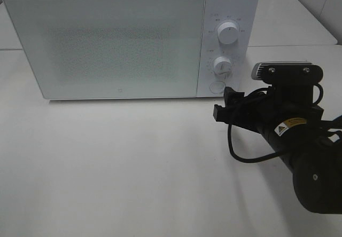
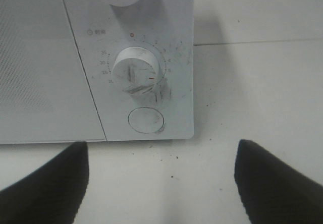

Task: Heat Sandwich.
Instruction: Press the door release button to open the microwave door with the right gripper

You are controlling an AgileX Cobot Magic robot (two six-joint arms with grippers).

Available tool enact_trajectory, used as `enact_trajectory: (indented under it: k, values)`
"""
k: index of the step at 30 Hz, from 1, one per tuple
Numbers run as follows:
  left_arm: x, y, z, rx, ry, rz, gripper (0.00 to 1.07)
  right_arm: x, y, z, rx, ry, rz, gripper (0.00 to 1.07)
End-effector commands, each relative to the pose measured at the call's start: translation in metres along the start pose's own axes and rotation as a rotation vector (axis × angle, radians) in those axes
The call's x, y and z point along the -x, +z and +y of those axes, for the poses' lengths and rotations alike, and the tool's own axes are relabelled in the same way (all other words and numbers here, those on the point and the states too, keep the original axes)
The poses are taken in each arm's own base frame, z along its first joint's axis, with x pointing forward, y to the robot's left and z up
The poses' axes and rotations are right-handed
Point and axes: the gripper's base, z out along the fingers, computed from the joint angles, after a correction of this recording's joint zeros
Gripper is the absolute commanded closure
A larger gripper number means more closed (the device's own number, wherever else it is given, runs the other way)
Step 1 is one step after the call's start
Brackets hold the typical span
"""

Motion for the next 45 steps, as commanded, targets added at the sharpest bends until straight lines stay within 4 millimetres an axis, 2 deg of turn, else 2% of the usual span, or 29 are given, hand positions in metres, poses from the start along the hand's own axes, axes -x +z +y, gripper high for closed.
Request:
enact_trajectory:
  k: [1,2,3,5,7,9,11,14,16,17,20,21,25,26,29,30,31,33,38,45]
  values:
    - [-0.0009,-0.0032,-0.0006,0.001,-0.004,-0.041,0.07,0.0015,0.0005,0.0031,0.013,0.203,0.001,0.31]
    - [-0.0009,-0.0032,-0.0006,0.001,-0.004,-0.041,0.07,0.0015,0.0005,0.0031,0.013,0.203,0.001,0.31]
    - [-0.0009,-0.0032,-0.0006,0.001,-0.004,-0.041,0.07,0.001,0.0005,0.0031,0.012,0.324,0.007,0.31]
    - [-0.0009,-0.0032,-0.0006,0.001,-0.004,-0.041,0.07,0.001,0.0005,0.0031,0.012,0.455,0.007,0.31]
    - [-0.0009,-0.0032,-0.0006,0.001,-0.004,-0.041,0.07,0.001,0.0005,0.0031,0.012,0.507,0.008,0.31]
    - [-0.0009,-0.0032,-0.0006,0.001,-0.004,-0.041,0.07,0.0005,0.0004,0.0032,0.01,0.692,0.014,0.31]
    - [-0.0009,-0.0032,-0.0006,0.001,-0.004,-0.041,0.07,0.0003,0.0004,0.0032,0.008,0.759,0.017,0.31]
    - [-0.0009,-0.0032,-0.0006,0.001,-0.004,-0.041,0.07,-0.0004,0.0004,0.0036,0.007,1.003,0.028,0.32]
    - [-0.0009,-0.0032,-0.0006,0.001,-0.004,-0.041,0.07,-0.0004,0.0004,0.0039,0.009,1.058,0.029,0.32]
    - [-0.0009,-0.0032,-0.0006,0.001,-0.004,-0.041,0.07,-0.0004,0.0004,0.0039,0.007,1.149,0.03,0.34]
    - [-0.0009,-0.0032,-0.0006,0.001,-0.004,-0.041,0.07,-0.0004,0.0004,0.0039,0.005,1.279,0.031,0.38]
    - [-0.0009,-0.0032,-0.0006,0.001,-0.004,-0.041,0.07,-0.0004,0.0004,0.0039,0.005,1.279,0.031,0.38]
    - [-0.0009,-0.0032,-0.0006,0.001,-0.004,-0.041,0.07,-0.0004,0.0004,0.0039,0.004,1.376,0.031,0.53]
    - [-0.0009,-0.0032,-0.0006,0.001,-0.004,-0.041,0.07,-0.0004,0.0004,0.0039,0.004,1.376,0.031,0.53]
    - [-0.0009,-0.0032,-0.0006,0.001,-0.004,-0.041,0.07,-0.0004,0.0004,0.0039,0.004,1.381,0.031,0.76]
    - [-0.0009,-0.0032,-0.0006,0.001,-0.004,-0.041,0.07,-0.0004,0.0004,0.0039,0.004,1.381,0.031,0.76]
    - [-0.0009,-0.0032,-0.0006,0.001,-0.004,-0.041,0.07,-0.0005,0.0004,0.0039,0.003,1.381,0.032,0.93]
    - [-0.0009,-0.0032,-0.0006,0.001,-0.004,-0.041,0.07,-0.0006,0.0004,0.0039,0.003,1.386,0.033,1.07]
    - [-0.0009,-0.0032,-0.0006,0.001,-0.004,-0.041,0.07,-0.004,0.0004,0.0039,-0.025,1.466,0.066,1.07]
    - [-0.0009,-0.0032,-0.0006,0.001,-0.004,-0.041,0.07,-0.0016,0.0063,0.0102,-0.029,1.462,0.093,1.07]
